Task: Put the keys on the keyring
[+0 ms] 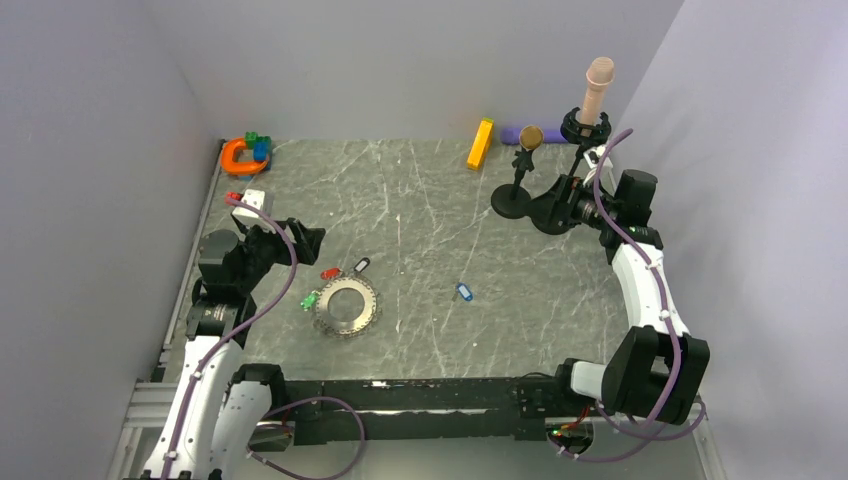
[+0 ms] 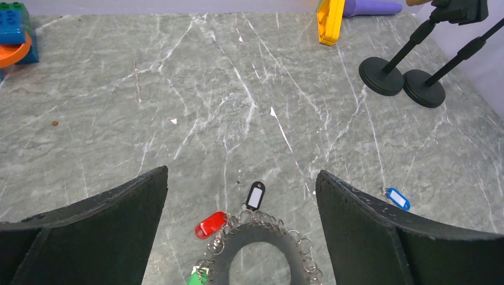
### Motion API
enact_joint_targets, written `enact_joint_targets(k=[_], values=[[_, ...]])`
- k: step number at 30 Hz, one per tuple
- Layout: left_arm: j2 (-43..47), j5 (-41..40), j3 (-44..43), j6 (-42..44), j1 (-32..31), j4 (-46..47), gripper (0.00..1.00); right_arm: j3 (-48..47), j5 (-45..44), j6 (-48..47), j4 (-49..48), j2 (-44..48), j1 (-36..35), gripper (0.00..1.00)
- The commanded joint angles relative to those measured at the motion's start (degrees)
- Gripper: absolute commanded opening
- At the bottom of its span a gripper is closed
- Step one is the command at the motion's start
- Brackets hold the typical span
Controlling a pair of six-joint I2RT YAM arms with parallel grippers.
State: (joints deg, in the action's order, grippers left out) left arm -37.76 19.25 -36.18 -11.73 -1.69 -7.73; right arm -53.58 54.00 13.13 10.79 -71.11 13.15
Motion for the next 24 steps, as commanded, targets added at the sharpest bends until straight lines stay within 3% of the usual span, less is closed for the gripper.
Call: enact_joint_targets(k=[1, 12, 16, 19, 21, 24], values=[[0.19, 1.14, -0.38, -0.41, 0.2, 2.37, 0.98, 0.13, 0.3, 0.75, -2.05, 1.81, 0.39, 1.0], [-0.04, -0.33, -0.68, -3.06, 0.22, 1.51, 0.98, 0.84, 6.51, -2.75, -2.24, 1.96, 0.44, 1.0], [-1.37, 0.27, -1.15, -8.23, 0.25, -1.35, 0.98, 0.78, 16.73, -17.62, 2.54, 2.62, -0.56, 1.0], [-3.32, 5.16, -3.13, -12.02, 0.25, -6.02, 0.98, -5.09, 11.53, -33.73, 20.23, 1.75, -5.61, 1.0], [-4.22, 7.46, -3.98, -13.62, -0.45, -8.17, 0.98, -6.85, 9.66, -42.87, 26.78, 0.62, -9.46, 1.0], [-5.22, -1.66, -7.52, -11.26, -6.37, -15.93, 0.98, -5.97, 11.29, -52.63, 32.03, -1.01, -13.53, 1.0]])
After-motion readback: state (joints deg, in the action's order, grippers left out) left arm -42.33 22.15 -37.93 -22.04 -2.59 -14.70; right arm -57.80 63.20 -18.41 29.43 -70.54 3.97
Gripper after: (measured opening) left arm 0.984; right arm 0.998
